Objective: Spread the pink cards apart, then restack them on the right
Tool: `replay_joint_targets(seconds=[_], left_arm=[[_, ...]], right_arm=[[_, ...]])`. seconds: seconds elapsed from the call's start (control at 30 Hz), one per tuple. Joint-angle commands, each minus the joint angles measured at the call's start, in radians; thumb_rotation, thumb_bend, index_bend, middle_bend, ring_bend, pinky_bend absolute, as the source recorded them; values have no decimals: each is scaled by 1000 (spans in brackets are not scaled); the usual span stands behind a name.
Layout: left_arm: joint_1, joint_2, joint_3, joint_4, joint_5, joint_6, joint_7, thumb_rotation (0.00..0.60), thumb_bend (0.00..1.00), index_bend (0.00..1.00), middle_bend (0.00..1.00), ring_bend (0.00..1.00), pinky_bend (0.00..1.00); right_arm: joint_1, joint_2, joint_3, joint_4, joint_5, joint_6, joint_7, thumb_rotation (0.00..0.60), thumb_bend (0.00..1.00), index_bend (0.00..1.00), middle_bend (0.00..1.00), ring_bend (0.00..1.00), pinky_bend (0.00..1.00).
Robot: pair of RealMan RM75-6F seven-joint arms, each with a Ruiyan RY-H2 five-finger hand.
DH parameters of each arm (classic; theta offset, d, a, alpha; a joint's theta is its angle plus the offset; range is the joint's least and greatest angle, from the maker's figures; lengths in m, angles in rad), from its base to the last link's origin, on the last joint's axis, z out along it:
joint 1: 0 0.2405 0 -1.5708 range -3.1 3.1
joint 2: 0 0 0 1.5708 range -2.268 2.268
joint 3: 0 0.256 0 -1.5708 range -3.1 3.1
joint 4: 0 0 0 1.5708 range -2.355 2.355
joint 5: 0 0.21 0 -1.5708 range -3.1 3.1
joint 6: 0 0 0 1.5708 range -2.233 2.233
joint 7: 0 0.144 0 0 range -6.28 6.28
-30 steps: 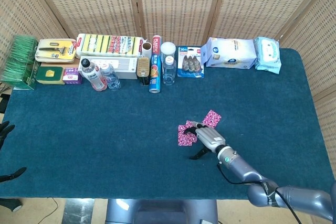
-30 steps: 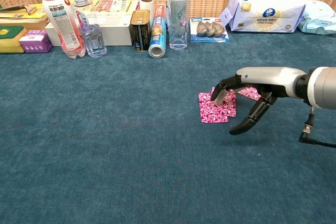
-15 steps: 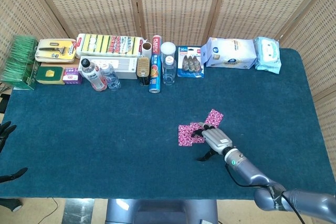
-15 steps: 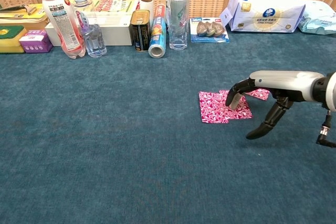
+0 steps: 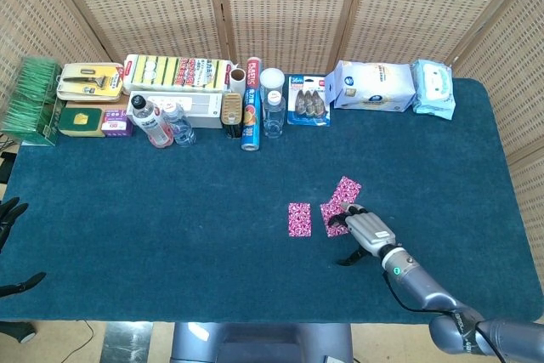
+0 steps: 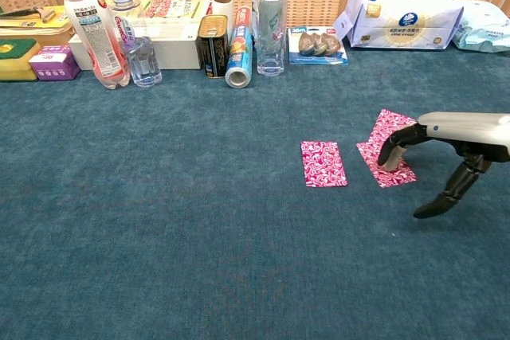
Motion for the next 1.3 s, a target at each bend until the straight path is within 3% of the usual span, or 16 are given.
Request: replay_joint_targets(seconds=[0.03,0.5,0.73,1.3], left_arm=[[-1,0,0,-1,0,-2,0,600,73,0,0,0,14],[1,0,5,-2,9,1,4,600,72,0,0,0,14],[3,0,9,2,17,6,-1,600,72,0,0,0,14],[2,-7,10,-3,22,5,25,600,71,0,0,0,14]], right_arm=[[-14,19,-9,-20,-24,12,12,506,0,256,283,27,0],[-40,67,-38,-115,-92,52,-43,505,0,256,283,29,0],[-4,23,19,-40,-4,24,-63,506,0,256,281,29,0],[-19,20,-5,-32,-4,24,-85,508,0,234,280,35,0]])
